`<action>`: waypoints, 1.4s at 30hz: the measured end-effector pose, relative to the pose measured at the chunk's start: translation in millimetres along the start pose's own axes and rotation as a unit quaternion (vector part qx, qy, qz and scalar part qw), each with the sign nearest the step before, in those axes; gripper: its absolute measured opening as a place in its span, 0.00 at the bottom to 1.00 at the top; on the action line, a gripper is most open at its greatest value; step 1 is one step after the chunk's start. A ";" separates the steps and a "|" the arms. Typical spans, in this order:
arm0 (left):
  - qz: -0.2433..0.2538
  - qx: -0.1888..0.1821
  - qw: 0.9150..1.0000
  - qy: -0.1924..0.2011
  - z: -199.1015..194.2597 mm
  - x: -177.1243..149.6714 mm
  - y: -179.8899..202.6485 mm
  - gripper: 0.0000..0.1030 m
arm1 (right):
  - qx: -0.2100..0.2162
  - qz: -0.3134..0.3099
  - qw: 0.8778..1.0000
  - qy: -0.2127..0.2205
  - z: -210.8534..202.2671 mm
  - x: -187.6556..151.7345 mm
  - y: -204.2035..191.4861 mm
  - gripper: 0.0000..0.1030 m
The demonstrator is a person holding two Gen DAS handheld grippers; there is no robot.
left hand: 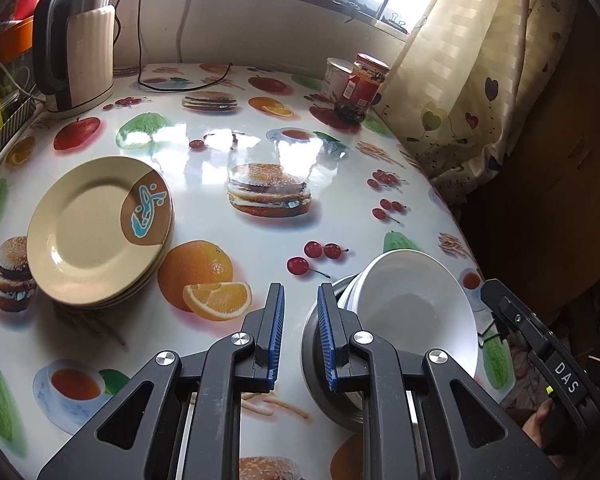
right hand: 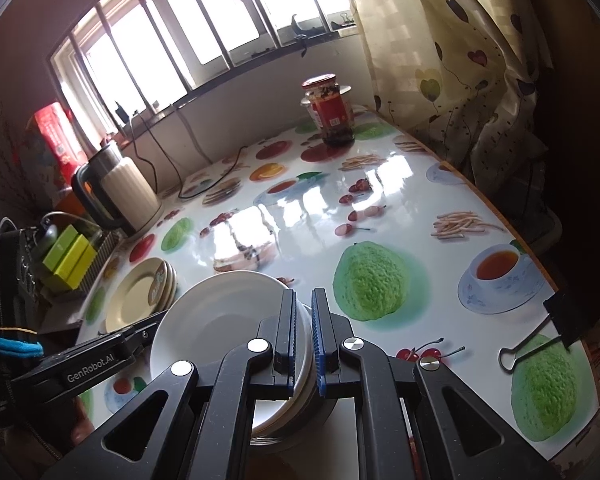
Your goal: Organize plates and bowls
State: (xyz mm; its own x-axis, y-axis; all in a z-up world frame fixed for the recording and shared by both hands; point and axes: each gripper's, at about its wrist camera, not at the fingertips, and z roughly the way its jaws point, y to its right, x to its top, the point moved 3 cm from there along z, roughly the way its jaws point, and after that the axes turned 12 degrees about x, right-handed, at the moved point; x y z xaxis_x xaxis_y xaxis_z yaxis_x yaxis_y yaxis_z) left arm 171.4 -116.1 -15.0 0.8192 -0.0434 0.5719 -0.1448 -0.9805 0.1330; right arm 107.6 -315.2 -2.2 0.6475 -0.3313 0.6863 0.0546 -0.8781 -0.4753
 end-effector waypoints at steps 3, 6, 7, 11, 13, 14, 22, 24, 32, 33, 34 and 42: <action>-0.004 -0.008 1.000 0.001 -4.7 -2.5 -5.0 0.17 | -0.001 -0.001 1.000 0.011 -11.1 1.5 0.2 0.09; -0.003 -0.017 1.000 -0.001 -8.4 -8.1 -10.4 0.17 | -0.005 0.002 1.000 0.016 -22.0 0.9 4.0 0.14; -0.002 -0.019 1.000 -0.002 -9.2 -10.3 -12.5 0.17 | -0.006 0.002 1.000 0.017 -25.7 -0.6 4.7 0.15; -0.014 -0.037 0.999 -0.007 -9.1 -19.8 -22.3 0.17 | -0.009 0.003 1.000 0.013 -34.3 -11.0 9.8 0.20; -0.017 -0.041 0.999 -0.019 -3.9 -25.2 -25.9 0.17 | -0.010 0.011 1.000 0.011 -35.9 -17.7 14.9 0.23; -0.020 -0.041 0.999 -0.021 -2.4 -28.0 -27.6 0.17 | -0.011 0.015 1.000 0.008 -35.4 -21.1 17.1 0.23; -0.021 -0.060 0.997 -0.039 6.6 -37.8 -24.6 0.25 | 0.002 0.037 0.999 -0.018 -23.3 -44.1 26.1 0.27; -0.026 -0.072 0.996 -0.044 9.2 -38.7 -23.1 0.25 | 0.004 0.036 0.999 -0.022 -20.0 -46.2 26.0 0.27; -0.032 -0.079 0.995 -0.061 17.8 -42.0 -21.7 0.25 | 0.010 0.043 0.998 -0.036 -9.2 -52.0 29.4 0.27; -0.032 -0.080 0.994 -0.063 18.9 -42.3 -21.7 0.25 | 0.010 0.043 0.998 -0.036 -8.9 -52.2 30.0 0.27; -0.034 -0.079 0.994 -0.063 19.6 -42.3 -22.0 0.25 | 0.010 0.044 0.998 -0.036 -8.8 -52.4 30.0 0.27; -0.026 -0.087 0.994 -0.062 22.2 -42.7 -16.7 0.25 | 0.012 0.047 0.998 -0.044 -1.8 -55.1 30.1 0.27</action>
State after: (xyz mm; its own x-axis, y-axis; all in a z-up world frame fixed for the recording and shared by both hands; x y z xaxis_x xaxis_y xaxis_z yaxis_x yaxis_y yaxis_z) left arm 151.1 -102.1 -59.6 0.8890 -0.0268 0.4570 -0.1848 -0.9344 0.3047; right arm 72.2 -324.0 -53.3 0.7152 -0.3788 0.5874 0.0075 -0.8362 -0.5483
